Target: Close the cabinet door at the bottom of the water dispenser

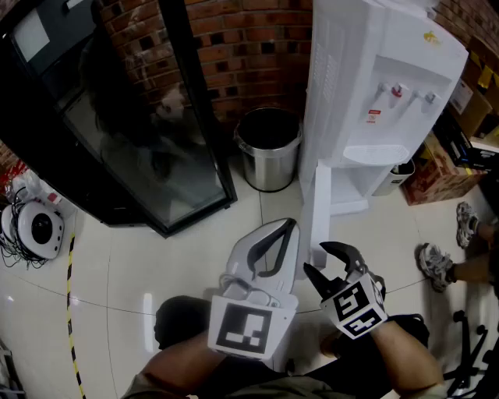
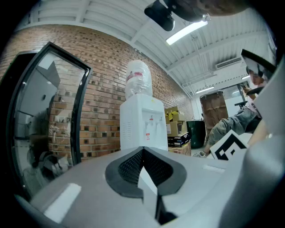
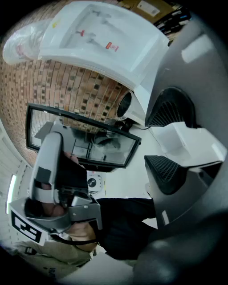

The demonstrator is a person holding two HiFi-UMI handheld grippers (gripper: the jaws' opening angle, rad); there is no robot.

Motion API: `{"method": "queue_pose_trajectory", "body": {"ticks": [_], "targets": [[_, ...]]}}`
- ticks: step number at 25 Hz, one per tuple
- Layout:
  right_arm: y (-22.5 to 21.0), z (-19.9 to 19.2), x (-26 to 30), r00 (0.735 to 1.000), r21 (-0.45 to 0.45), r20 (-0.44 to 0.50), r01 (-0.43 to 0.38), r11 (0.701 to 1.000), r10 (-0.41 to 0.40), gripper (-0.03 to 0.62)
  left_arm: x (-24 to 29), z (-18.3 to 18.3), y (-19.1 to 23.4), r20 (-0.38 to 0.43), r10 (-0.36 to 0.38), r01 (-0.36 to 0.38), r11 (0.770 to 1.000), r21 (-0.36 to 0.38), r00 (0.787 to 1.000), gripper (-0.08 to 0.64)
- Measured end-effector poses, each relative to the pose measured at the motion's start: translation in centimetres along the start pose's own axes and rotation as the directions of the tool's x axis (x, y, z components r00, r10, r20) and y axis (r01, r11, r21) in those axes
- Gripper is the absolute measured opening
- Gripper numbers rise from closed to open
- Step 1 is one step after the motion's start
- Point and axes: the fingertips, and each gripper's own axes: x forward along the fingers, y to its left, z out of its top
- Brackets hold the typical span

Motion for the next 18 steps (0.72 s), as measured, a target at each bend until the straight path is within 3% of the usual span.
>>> {"method": "queue_pose_trajectory", "body": {"ticks": [6,18], "targets": [[1.5,-2.4,2.7,0.992,-0.036,-0.1,-0.081,0.996,0.077,0.224,0.6,0.1,0.7,-0.002,0.01,-0.01,1.0,-0.013,1.0,0.0],[-0.7,-4.8,0.5,0.988,0.0,-0.144,-0.063,0.998,0.063,0.175,3.0,0.8,-0.9,0.009,-0.052,0.052,0.998,-0.024,0.999,0.0]]}}
